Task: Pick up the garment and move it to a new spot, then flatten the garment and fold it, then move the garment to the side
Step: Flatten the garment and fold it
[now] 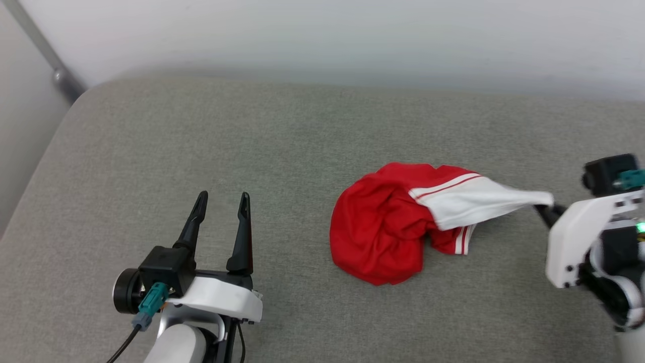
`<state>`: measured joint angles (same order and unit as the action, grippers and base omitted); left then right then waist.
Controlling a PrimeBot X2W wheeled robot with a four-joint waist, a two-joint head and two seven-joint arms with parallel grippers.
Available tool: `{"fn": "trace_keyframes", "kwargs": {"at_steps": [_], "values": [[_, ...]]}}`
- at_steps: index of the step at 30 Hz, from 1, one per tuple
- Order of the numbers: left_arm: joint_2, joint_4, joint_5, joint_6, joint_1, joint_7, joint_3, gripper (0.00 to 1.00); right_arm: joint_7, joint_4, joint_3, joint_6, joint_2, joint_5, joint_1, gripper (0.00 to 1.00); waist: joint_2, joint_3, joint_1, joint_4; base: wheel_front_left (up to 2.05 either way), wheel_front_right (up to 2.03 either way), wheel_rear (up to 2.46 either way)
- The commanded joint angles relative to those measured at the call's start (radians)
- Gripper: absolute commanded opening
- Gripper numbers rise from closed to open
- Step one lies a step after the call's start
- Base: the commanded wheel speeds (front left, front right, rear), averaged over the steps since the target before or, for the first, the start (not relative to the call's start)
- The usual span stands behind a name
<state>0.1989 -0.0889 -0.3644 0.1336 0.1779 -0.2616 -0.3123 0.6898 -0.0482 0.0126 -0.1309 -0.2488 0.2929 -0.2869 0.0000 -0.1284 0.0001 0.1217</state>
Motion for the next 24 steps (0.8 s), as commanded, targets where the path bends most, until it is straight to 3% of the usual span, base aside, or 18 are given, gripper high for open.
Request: {"fn": "trace_keyframes", "kwargs": {"at_steps": [1, 4, 9, 17, 18, 19, 20, 24], "values": [[-0.001, 0.004, 0.002, 0.005, -0.012, -0.005, 0.001, 1.0, 0.013, 0.033, -0.024, 0.0, -0.014, -0.015, 0.018, 0.0, 0.0, 0.018, -0.0001, -0.023, 0.0, 0.0, 0.0], [-0.001, 0.009, -0.005, 0.007, -0.026, -0.005, 0.003, 1.0, 0.044, 0.098, -0.106, 0.0, -0.026, -0.033, 0.064, 0.0, 0.0, 0.033, -0.0001, -0.044, 0.0, 0.0, 0.0], [0.007, 0.02, -0.008, 0.014, -0.034, -0.003, 0.007, 1.0, 0.082, 0.14, -0.263, 0.0, 0.007, -0.049, 0.174, 0.0, 0.0, 0.036, -0.0001, -0.066, 0.0, 0.0, 0.0], [0.024, 0.035, -0.013, 0.016, -0.035, 0.011, 0.009, 1.0, -0.008, -0.031, -0.434, 0.0, 0.069, -0.054, 0.318, 0.0, 0.0, 0.027, -0.0001, -0.077, 0.0, 0.0, 0.0], [0.027, 0.036, -0.012, 0.019, -0.035, 0.014, 0.01, 1.0, -0.037, -0.065, -0.44, 0.0, 0.078, -0.055, 0.322, 0.27, 0.0, 0.025, -0.0001, -0.079, 0.0, 0.0, 0.0], [0.03, 0.037, -0.012, 0.021, -0.036, 0.016, 0.01, 1.0, -0.061, -0.102, -0.443, 0.0, 0.09, -0.048, 0.322, 0.89, 0.0, 0.024, -0.0001, -0.081, 0.0, 0.0, 0.0], [0.032, 0.038, -0.011, 0.023, -0.036, 0.019, 0.011, 1.0, -0.086, -0.134, -0.441, 0.0, 0.095, -0.047, 0.319, 1.0, 0.0, 0.023, -0.0001, -0.083, 0.0, 0.0, 0.0], [0.039, 0.043, -0.008, 0.028, -0.043, 0.027, 0.011, 1.0, -0.197, -0.209, -0.428, 0.0, 0.096, -0.029, 0.284, 1.0, 0.0, 0.025, -0.0001, -0.09, 0.0, 0.0, 0.0]]}}
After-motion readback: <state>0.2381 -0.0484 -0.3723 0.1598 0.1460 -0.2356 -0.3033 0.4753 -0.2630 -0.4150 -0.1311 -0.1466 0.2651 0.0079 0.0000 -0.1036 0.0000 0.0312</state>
